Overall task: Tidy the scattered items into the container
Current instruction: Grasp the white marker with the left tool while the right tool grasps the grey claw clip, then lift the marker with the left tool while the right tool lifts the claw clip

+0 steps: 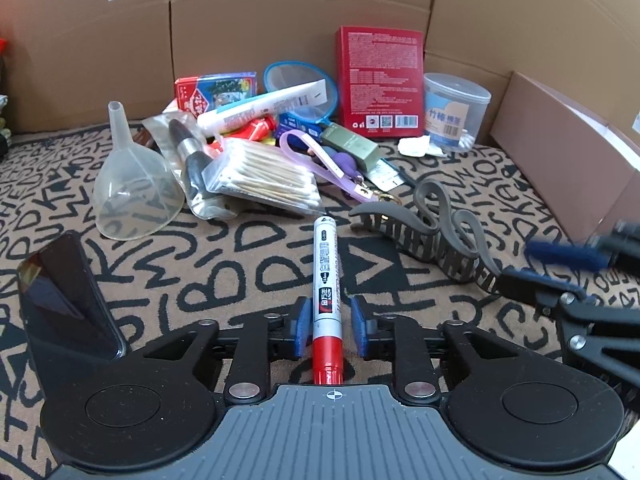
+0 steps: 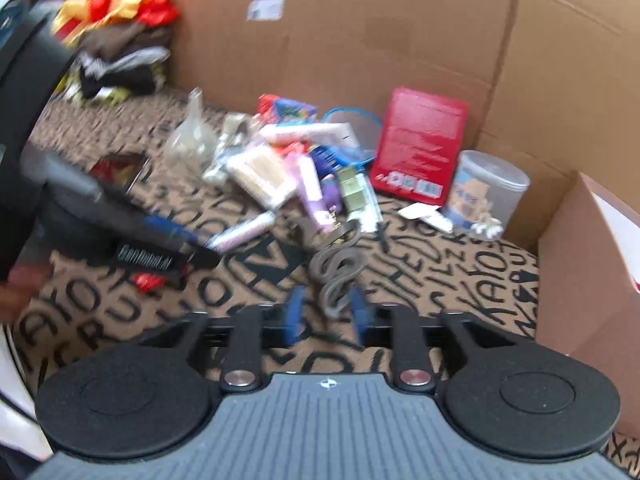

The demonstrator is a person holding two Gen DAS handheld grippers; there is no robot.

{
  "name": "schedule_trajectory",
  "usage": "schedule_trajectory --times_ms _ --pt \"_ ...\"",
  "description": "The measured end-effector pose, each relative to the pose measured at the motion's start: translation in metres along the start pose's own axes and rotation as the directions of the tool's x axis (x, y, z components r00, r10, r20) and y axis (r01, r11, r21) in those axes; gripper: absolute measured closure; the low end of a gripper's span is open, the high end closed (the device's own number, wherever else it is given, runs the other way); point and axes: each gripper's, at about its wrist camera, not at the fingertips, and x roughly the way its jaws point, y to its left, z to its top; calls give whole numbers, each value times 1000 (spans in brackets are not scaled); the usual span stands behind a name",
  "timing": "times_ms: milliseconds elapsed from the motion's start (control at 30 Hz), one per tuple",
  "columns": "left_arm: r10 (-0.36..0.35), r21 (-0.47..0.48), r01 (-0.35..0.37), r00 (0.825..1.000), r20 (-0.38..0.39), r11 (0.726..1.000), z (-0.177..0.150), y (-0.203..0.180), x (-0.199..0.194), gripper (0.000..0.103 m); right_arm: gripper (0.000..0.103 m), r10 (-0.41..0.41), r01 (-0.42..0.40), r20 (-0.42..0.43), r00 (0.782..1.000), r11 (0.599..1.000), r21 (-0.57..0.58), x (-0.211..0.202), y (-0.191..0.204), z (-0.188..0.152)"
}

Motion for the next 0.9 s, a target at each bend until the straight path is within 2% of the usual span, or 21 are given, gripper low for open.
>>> schedule_trajectory --times_ms 100,433,467,500,533,633,800,867,900 --pt "8 9 -8 1000 -8 1000 -1 1 3 53 43 -11 11 11 1000 1000 11 7 -3 4" --pt "8 49 -8 1000 1 999 2 -4 12 54 45 49 -43 -60 997 995 95 58 -15 10" --pt "12 54 -12 1000 2 998 2 -4 12 57 46 52 -44 -73 996 994 104 62 -16 9" --pt "17 56 -17 1000 2 998 2 -5 12 67 57 52 -42 -88 995 993 113 65 -17 8" --pt "22 58 -22 1000 2 998 2 -5 12 76 60 45 -34 -94 995 992 120 65 -18 7" --pt "5 45 -5 1000 -2 999 3 -3 12 87 62 9 5 -103 995 990 138 58 -20 3" --pt "-60 52 61 998 -14 997 3 -10 12 89 61 -54 70 -117 992 988 139 36 -21 -8" --pt "-95 59 96 995 -19 994 3 -15 12 89 61 -55 71 -118 992 987 141 29 -22 -13" --pt "-93 73 94 995 -19 993 2 -19 13 85 61 -55 72 -118 991 987 145 27 -22 -15"
